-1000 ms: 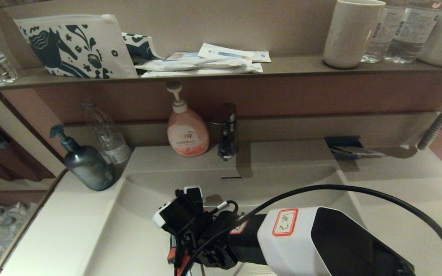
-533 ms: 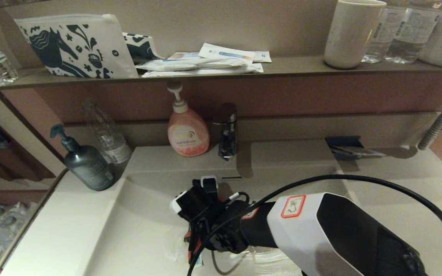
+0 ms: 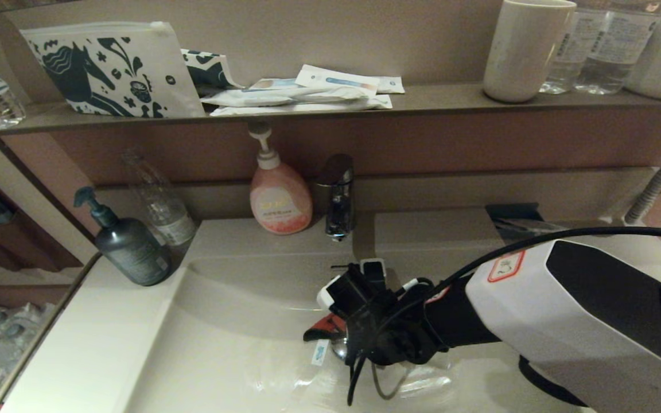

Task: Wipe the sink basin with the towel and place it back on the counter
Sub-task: Wipe the sink

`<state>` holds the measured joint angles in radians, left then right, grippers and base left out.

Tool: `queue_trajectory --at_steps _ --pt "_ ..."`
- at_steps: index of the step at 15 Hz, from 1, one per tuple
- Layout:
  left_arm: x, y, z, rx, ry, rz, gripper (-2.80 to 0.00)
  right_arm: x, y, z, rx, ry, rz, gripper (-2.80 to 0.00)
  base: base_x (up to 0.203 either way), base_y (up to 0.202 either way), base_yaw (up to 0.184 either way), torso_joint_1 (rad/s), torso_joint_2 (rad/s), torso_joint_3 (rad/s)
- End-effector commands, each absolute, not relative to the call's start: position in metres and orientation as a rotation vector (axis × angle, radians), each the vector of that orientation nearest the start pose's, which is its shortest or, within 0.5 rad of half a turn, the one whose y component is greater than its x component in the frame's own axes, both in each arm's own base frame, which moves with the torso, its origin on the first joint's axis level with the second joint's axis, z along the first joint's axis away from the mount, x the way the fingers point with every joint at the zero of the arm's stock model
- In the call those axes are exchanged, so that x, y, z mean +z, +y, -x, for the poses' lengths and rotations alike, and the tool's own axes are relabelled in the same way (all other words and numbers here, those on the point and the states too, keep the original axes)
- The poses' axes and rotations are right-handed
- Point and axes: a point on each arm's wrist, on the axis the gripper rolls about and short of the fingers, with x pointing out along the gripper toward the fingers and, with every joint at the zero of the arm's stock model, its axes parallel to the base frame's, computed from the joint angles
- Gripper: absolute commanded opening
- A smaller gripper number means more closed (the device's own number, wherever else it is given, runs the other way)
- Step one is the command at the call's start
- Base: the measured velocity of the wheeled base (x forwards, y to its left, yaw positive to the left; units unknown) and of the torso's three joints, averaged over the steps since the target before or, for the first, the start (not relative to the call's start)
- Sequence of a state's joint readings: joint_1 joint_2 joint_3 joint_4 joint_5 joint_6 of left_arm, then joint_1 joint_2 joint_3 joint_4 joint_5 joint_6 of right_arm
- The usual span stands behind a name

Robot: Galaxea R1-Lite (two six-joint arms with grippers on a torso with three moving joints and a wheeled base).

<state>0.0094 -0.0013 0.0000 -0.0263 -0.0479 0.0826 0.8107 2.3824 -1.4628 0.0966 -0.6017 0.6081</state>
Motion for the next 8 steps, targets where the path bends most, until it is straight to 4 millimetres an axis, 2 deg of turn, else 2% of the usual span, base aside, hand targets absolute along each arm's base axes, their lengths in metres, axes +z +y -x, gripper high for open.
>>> queue_trajectory --at_steps 1,2,5,8 --pt "0.078 -0.001 0.023 -0.037 -0.028 -0.084 -2.80 0.040 0.283 -0.307 -0.083 0.774 0.062 -2.80 0.000 0.000 0.000 0.000 0.00 0.000" --pt "0.078 -0.001 0.023 -0.037 -0.028 -0.084 -2.80 0.040 0.270 -0.306 -0.106 0.773 0.059 -2.80 0.000 0.000 0.000 0.000 0.00 0.000" --pt "0.078 -0.001 0.023 -0.037 -0.028 -0.084 -2.80 0.062 0.235 -0.298 -0.151 0.758 0.038 -2.80 0.000 0.000 0.000 0.000 0.00 0.000" --pt "0.078 -0.001 0.023 -0.037 -0.028 -0.084 -2.80 0.059 0.207 -0.274 -0.197 0.879 0.157 -2.80 0.000 0.000 0.000 0.000 0.00 0.000"
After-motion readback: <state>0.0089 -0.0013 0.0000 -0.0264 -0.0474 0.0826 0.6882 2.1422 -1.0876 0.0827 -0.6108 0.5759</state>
